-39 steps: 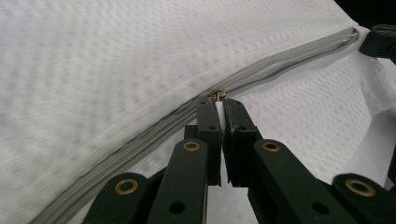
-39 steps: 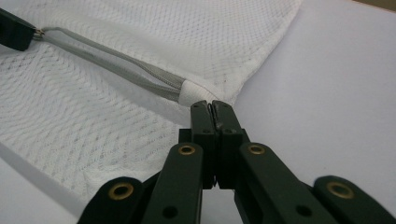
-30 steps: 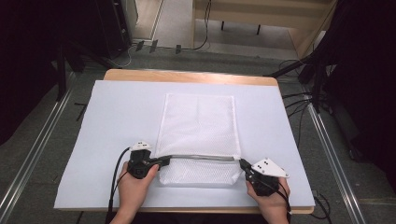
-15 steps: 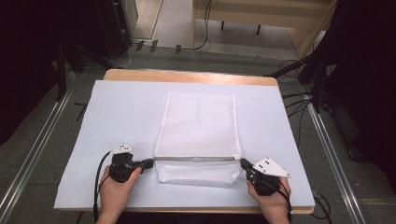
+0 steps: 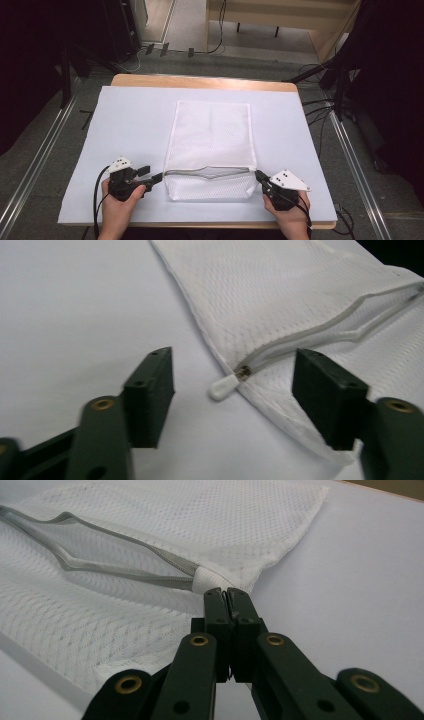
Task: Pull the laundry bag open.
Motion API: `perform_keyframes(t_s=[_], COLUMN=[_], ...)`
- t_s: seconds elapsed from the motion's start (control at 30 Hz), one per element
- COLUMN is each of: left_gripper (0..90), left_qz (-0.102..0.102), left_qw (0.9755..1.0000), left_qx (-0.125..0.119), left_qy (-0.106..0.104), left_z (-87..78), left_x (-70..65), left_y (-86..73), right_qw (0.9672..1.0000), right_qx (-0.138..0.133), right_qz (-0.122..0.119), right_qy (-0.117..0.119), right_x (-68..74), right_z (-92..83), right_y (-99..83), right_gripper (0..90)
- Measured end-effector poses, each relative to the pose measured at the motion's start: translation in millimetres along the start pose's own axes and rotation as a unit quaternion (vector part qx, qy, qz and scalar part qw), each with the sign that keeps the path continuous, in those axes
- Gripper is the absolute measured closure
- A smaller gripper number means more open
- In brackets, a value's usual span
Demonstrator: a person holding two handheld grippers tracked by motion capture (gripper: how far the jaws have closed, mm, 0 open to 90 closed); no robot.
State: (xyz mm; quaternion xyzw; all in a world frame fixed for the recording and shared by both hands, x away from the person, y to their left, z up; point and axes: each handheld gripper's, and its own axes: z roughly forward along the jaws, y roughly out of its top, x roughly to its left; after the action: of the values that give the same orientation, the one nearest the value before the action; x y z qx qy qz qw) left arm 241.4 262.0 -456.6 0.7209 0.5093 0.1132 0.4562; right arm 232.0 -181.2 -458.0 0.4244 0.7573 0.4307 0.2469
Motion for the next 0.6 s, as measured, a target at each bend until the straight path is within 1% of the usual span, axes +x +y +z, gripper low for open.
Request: perform_keyframes(t_s=[0.03, 0.07, 0.1, 0.13, 0.17, 0.2, 0.23, 0.27, 0.37, 0.43, 0.47, 0.5, 0.53, 0.57, 0.6], left_gripper=[17.6, 14.1, 13.6, 13.3, 13.1, 13.1, 13.1, 13.1, 13.1, 13.1, 13.1, 13.0, 13.0, 13.0, 13.1], left_qz=[0.005, 0.005, 0.001, 0.001, 0.003, 0.003, -0.002, -0.002, -0.004, 0.006, 0.010, 0.023, 0.023, 0.031, 0.042], left_qw=[0.9997, 0.9997, 0.9993, 0.9993, 0.9989, 0.9989, 0.9985, 0.9985, 0.9978, 0.9973, 0.9972, 0.9967, 0.9967, 0.9962, 0.9949], left_qx=[-0.015, -0.015, -0.032, -0.032, -0.041, -0.041, -0.046, -0.046, -0.054, -0.060, -0.060, -0.053, -0.053, -0.047, -0.041], left_qy=[0.017, 0.017, 0.022, 0.022, 0.023, 0.023, 0.031, 0.031, 0.039, 0.041, 0.043, 0.057, 0.057, 0.067, 0.082], left_z=[-7.9, -7.9, -15.9, -15.9, -22.4, -22.4, -26.1, -26.1, -30.7, -33.8, -34.8, -34.0, -34.0, -32.9, -30.9], left_x=[3.0, 3.0, 7.5, 7.5, 12.2, 12.2, 16.4, 16.4, 21.2, 23.5, 24.4, 24.6, 24.6, 24.2, 22.9], left_y=[-1.3, -1.3, -3.2, -3.2, -4.3, -4.3, -5.0, -5.0, -5.5, -6.0, -6.2, -6.8, -6.8, -7.2, -7.4], right_qw=[1.0000, 1.0000, 0.9999, 0.9998, 0.9997, 0.9997, 0.9998, 0.9998, 0.9995, 0.9994, 0.9992, 0.9991, 0.9989, 0.9989, 0.9987], right_qx=[-0.005, -0.005, -0.014, -0.018, -0.019, -0.019, -0.012, -0.012, -0.013, -0.014, -0.014, -0.014, -0.013, -0.013, -0.014], right_qz=[-0.002, -0.002, 0.001, 0.006, 0.009, 0.009, 0.017, 0.017, 0.028, 0.032, 0.038, 0.040, 0.045, 0.045, 0.048], right_qy=[0.001, 0.001, 0.008, 0.010, 0.013, 0.013, 0.008, 0.008, -0.004, -0.002, 0.001, 0.003, 0.000, 0.000, -0.004], right_x=[-0.4, -0.4, -2.1, -3.0, -4.4, -4.4, -6.5, -6.5, -12.2, -14.3, -19.0, -22.0, -24.4, -24.4, -30.5], right_z=[0.1, 0.1, 0.9, 1.3, 1.8, 1.8, 2.3, 2.3, 0.2, -1.1, -3.1, -3.8, -4.5, -4.5, -6.3], right_y=[-0.5, -0.5, -1.1, -0.9, -0.5, -0.5, 0.8, 0.8, 2.5, 2.8, 3.1, 3.0, 2.8, 2.8, 1.6], right_gripper=[87.2, 87.2, 69.0, 58.3, 49.5, 49.5, 35.2, 35.2, 20.6, 19.1, 17.4, 15.5, 14.5, 14.5, 13.4])
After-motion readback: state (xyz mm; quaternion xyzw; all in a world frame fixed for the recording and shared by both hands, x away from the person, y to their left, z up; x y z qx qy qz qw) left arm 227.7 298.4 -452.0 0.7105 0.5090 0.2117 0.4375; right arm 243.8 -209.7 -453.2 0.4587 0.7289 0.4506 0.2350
